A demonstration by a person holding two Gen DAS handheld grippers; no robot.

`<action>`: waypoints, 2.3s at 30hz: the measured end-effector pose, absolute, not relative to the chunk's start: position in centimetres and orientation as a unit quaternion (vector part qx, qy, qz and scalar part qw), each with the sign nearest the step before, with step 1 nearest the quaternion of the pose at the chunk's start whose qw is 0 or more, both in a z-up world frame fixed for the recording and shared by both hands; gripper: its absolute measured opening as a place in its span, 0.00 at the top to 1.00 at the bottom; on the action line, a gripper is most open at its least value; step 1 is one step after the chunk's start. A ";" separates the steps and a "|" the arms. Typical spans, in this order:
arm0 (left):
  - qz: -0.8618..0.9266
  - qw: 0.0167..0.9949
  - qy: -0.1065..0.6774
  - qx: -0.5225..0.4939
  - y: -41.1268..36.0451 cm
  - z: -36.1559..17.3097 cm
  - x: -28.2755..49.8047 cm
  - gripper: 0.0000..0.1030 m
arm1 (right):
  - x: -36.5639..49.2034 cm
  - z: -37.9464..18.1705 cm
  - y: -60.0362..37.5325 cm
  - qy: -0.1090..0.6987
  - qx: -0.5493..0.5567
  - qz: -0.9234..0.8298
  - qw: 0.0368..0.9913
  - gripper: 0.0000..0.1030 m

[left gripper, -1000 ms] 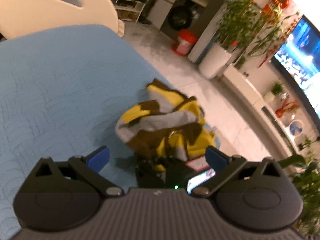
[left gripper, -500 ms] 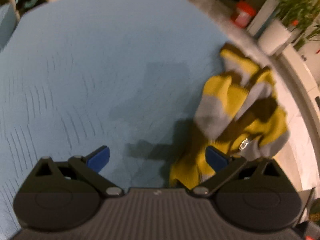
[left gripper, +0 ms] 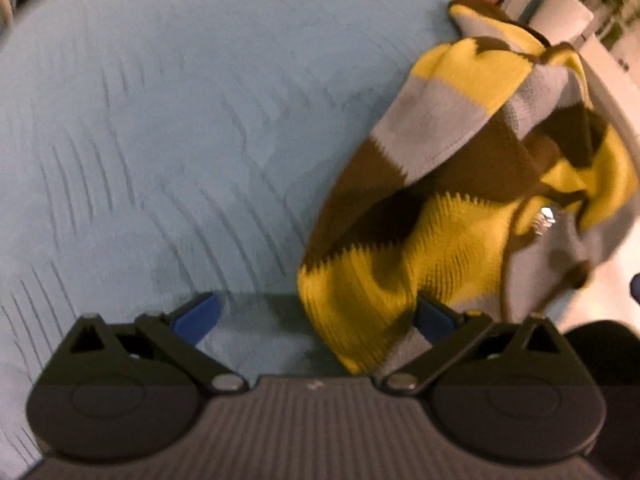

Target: Fold clothes

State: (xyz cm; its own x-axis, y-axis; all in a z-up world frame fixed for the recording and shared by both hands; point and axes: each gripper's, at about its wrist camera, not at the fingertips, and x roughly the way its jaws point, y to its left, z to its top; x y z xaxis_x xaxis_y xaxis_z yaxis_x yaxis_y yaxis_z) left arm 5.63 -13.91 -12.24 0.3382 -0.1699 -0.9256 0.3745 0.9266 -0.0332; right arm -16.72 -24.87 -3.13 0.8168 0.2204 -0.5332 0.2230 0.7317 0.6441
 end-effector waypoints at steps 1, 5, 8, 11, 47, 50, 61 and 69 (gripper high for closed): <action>-0.180 0.815 0.540 0.105 -14.6 -12.2 5.3 0.21 | -16.6 -3.4 -25.1 0.302 0.380 0.001 0.874 0.18; -0.228 0.814 0.523 0.114 -15.1 -11.7 4.2 0.47 | -16.7 -3.9 -25.2 0.286 0.408 0.003 0.867 0.17; -0.237 0.803 0.541 0.083 -14.0 -11.7 4.4 0.52 | -16.8 -3.5 -24.4 0.277 0.389 0.006 0.878 0.17; -0.212 0.811 0.539 0.079 -13.3 -11.1 4.7 0.80 | -16.3 -3.5 -24.3 0.277 0.381 0.008 0.882 0.17; -0.131 0.793 0.509 -0.306 -8.2 -11.8 8.9 0.94 | -14.8 -4.6 -26.4 0.332 0.395 0.022 0.856 0.19; -0.104 0.806 0.495 -0.309 -6.0 -11.8 9.8 0.95 | -14.8 -4.7 -26.4 0.331 0.399 0.022 0.855 0.19; 0.007 0.865 0.420 -0.275 4.1 -6.0 12.5 0.59 | -14.7 -4.7 -26.2 0.332 0.396 0.020 0.856 0.19; 0.058 0.874 0.434 -0.211 2.2 -5.7 6.1 0.25 | -14.7 -4.8 -26.3 0.332 0.396 0.020 0.856 0.19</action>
